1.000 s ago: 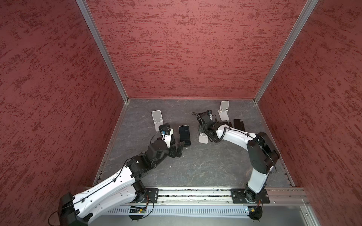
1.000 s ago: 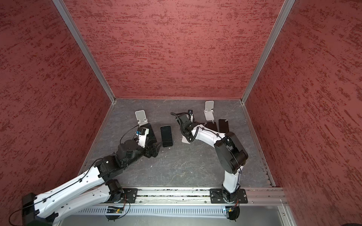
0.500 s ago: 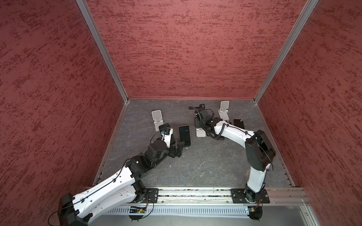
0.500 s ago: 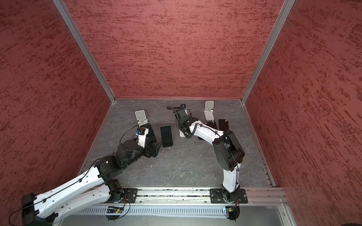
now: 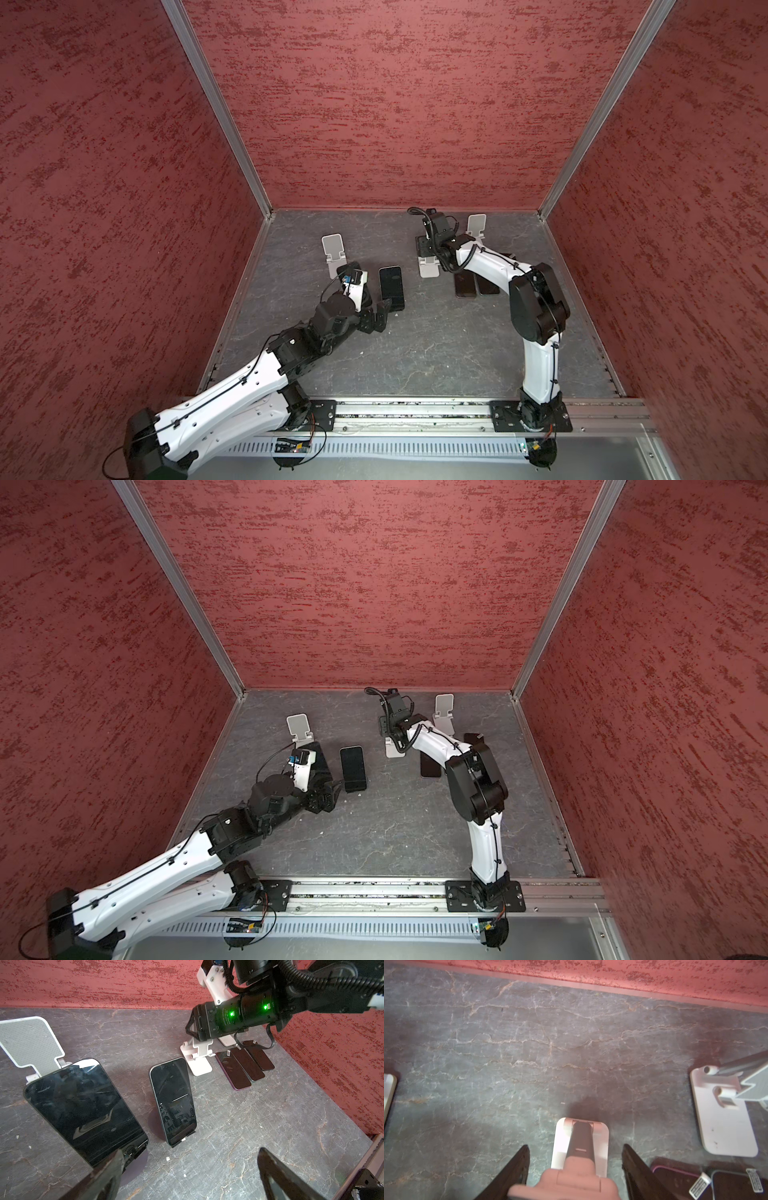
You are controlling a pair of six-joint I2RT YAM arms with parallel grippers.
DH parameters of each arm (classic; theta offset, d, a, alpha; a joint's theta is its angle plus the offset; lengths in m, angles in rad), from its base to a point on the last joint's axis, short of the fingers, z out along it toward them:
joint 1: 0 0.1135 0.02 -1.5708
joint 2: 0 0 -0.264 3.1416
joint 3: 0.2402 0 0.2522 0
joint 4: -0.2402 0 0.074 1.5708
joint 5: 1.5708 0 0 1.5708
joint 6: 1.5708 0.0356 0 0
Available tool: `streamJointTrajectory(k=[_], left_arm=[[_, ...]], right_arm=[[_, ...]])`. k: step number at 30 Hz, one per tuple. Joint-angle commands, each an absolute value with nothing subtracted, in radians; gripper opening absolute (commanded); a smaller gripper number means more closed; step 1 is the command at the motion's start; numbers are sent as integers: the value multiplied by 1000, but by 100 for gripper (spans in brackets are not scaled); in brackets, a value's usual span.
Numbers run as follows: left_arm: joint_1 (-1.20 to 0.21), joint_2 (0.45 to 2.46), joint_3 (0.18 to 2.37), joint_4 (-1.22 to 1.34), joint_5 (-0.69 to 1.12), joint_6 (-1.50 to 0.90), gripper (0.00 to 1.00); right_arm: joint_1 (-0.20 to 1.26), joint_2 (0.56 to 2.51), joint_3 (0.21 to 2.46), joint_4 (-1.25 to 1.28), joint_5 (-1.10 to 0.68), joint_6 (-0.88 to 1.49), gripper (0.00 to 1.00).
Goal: Remove the phone from the phone stand
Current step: Place the phone stand at the top-center of the table.
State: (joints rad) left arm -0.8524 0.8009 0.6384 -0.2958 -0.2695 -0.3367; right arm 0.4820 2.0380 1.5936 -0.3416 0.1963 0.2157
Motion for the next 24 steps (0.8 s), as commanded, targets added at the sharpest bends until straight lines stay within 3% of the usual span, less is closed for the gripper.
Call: streamJointTrajectory(k=[1,24], left_arm=[[-848,812,676,-316,-281,-354,100],[-862,897,715,-311,-299,-385,100]], right_arm=[[449,2062,1660,-313,149,185,62],[339,2191,1807,-322,135,145,63]])
